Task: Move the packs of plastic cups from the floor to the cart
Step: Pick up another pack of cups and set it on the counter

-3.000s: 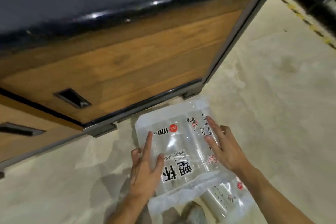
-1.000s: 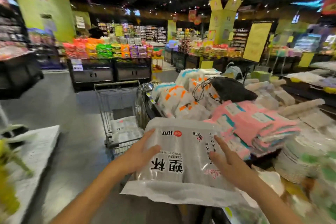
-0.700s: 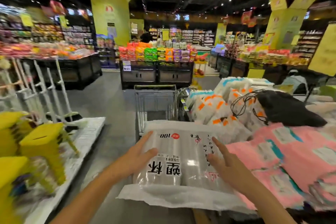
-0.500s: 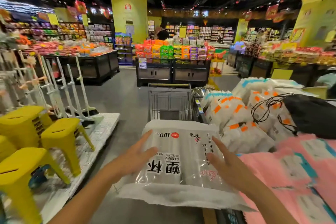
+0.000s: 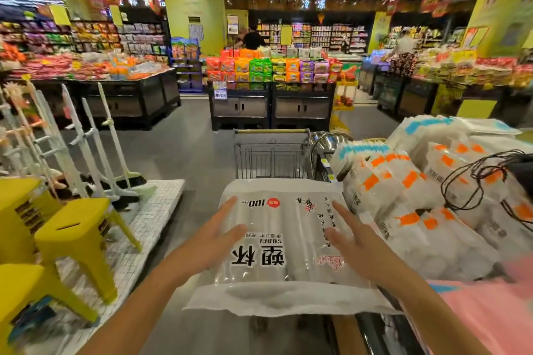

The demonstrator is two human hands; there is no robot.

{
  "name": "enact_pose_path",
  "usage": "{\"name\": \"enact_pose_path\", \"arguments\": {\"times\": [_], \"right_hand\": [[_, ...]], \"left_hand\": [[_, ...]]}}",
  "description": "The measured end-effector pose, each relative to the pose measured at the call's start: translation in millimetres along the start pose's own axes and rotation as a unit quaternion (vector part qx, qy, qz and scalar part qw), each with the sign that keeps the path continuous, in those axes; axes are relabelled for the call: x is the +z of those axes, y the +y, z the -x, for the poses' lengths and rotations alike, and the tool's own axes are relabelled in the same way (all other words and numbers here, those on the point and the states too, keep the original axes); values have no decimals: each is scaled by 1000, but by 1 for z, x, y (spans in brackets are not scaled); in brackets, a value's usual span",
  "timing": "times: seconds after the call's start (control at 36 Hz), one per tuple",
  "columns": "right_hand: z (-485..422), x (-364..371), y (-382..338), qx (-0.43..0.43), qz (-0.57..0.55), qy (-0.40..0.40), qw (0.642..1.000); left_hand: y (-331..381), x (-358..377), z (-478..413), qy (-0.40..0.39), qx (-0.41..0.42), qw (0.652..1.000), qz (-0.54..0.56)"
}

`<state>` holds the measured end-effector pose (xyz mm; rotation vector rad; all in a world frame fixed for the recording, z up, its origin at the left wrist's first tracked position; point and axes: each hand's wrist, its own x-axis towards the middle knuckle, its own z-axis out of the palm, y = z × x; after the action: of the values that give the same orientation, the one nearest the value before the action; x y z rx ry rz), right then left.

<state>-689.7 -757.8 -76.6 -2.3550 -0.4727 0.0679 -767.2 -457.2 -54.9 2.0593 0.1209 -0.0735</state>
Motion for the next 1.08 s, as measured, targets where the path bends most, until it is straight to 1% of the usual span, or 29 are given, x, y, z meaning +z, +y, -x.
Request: {"name": "enact_pose_path", "arguments": {"times": [0.22, 0.33, 0.44, 0.58, 0.67, 0.83, 0.94, 1.08], "right_hand": [[-86, -2, 23, 8, -20, -21, 1000], [-139, -9, 41, 16, -48, -25, 998], [-196, -18, 64, -4, -37, -37, 999], [-261, -23, 87, -23, -59, -46, 997], [-293, -22, 95, -15, -55, -59, 997], [-358, -8, 111, -5, -39, -66, 997], [-395, 5, 114, -1, -35, -64, 997], [-440, 29, 123, 13, -35, -55, 998]], "left_hand": [[1, -8, -88, -6, -36, 999, 5], [6, -5, -138, 8, -15, 1000, 3], [13, -1, -187, 22, -24, 999, 15], [14, 0, -241, 47, -37, 998, -10], [11, -2, -268, 60, -50, 997, -12], [-5, -13, -321, 60, -61, 996, 5], [-22, -26, -363, 61, -87, 994, 13], [-51, -45, -420, 34, -88, 995, 15]]}}
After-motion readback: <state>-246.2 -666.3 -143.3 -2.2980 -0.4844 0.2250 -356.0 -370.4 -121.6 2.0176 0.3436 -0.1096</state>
